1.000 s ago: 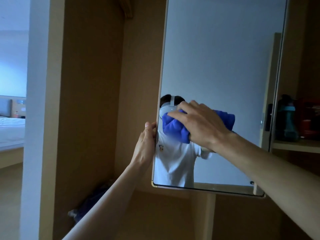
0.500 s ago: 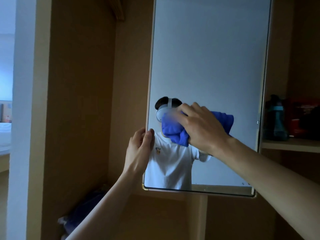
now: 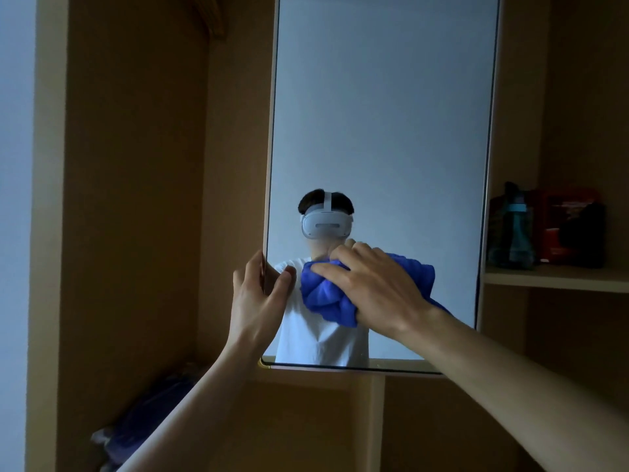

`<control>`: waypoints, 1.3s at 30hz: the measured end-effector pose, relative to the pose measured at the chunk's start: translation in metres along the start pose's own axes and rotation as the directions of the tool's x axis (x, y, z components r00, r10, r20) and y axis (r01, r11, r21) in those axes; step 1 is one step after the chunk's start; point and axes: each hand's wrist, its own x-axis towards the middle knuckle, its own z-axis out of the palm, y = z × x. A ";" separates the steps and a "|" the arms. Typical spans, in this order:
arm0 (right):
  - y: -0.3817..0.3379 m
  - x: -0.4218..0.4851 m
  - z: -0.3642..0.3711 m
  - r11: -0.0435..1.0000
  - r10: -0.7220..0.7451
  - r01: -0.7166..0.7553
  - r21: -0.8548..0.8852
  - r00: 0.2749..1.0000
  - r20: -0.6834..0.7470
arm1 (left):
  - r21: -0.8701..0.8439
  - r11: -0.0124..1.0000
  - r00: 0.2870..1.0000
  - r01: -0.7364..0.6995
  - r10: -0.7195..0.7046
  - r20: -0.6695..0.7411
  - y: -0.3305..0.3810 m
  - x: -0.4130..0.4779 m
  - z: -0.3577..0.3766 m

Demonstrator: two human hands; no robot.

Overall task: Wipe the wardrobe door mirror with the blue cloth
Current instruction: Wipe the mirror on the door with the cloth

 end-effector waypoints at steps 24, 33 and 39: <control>0.021 -0.051 0.017 0.996 0.084 -0.085 -0.027 0.995 -0.047 | 0.064 0.998 1.000 -0.009 0.009 0.012 -0.017 -0.008 0.013; 0.033 -0.046 0.005 0.995 0.092 -0.092 0.044 0.996 -0.009 | 0.093 0.995 0.997 0.044 -0.050 0.064 -0.006 -0.014 0.013; 0.078 -0.019 -0.040 0.979 0.205 -0.205 -0.006 0.979 -0.012 | 0.110 0.992 0.995 0.055 -0.064 0.081 -0.001 -0.022 0.015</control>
